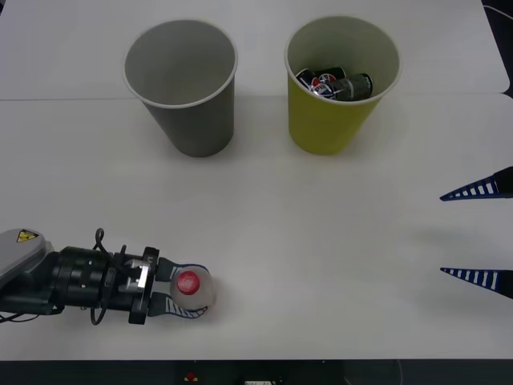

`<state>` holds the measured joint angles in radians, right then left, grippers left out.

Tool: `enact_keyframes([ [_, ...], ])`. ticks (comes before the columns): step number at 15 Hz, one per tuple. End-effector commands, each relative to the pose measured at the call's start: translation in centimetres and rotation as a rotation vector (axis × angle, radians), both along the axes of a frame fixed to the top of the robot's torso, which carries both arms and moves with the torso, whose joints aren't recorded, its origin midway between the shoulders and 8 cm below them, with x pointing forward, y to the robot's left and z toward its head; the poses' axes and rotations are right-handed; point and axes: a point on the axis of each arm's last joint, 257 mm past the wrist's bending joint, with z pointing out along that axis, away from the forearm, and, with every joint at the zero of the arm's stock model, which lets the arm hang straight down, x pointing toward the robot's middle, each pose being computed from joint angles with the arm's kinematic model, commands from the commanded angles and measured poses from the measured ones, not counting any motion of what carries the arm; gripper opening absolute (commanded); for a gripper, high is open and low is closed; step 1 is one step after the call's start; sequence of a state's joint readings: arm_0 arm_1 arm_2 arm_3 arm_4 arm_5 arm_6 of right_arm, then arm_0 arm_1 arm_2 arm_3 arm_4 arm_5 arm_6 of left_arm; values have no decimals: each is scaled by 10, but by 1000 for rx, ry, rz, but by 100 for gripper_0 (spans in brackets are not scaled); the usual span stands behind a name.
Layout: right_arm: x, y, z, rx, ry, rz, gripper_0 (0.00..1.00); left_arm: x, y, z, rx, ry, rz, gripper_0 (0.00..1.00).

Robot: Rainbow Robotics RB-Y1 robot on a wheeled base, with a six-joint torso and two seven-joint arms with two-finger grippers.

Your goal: Put the can into the green bin and the plastic bottle into the gray bin

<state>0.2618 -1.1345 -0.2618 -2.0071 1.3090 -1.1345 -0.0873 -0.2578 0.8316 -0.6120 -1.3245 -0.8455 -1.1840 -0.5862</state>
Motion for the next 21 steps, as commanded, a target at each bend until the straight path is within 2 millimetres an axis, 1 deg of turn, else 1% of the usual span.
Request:
enact_keyframes([
  [1, 0, 0, 0, 0, 0, 0, 100, 8, -1, 9, 6, 38, 21, 0],
  [3, 0, 0, 0, 0, 0, 0, 100, 14, 0, 19, 20, 73, 47, 0],
  [5, 0, 0, 0, 0, 0, 0, 100, 23, -3, 26, 38, 81, 82, 0],
  [6, 0, 0, 0, 0, 0, 0, 100, 26, -3, 27, 44, 98, 99, 0],
  [8, 0, 0, 0, 0, 0, 0, 100, 38, 2, 34, 45, 126, 149, 0],
  [9, 0, 0, 0, 0, 0, 0, 100, 41, 4, 39, 48, 130, 171, 0],
  [13, 0, 0, 0, 0, 0, 0, 100, 52, 27, 71, 76, 133, 309, 0],
  [17, 0, 0, 0, 0, 0, 0, 100, 62, 47, 96, 99, 161, 440, 0],
  [21, 0, 0, 0, 0, 0, 0, 100, 76, 62, 125, 111, 206, 561, 0],
])
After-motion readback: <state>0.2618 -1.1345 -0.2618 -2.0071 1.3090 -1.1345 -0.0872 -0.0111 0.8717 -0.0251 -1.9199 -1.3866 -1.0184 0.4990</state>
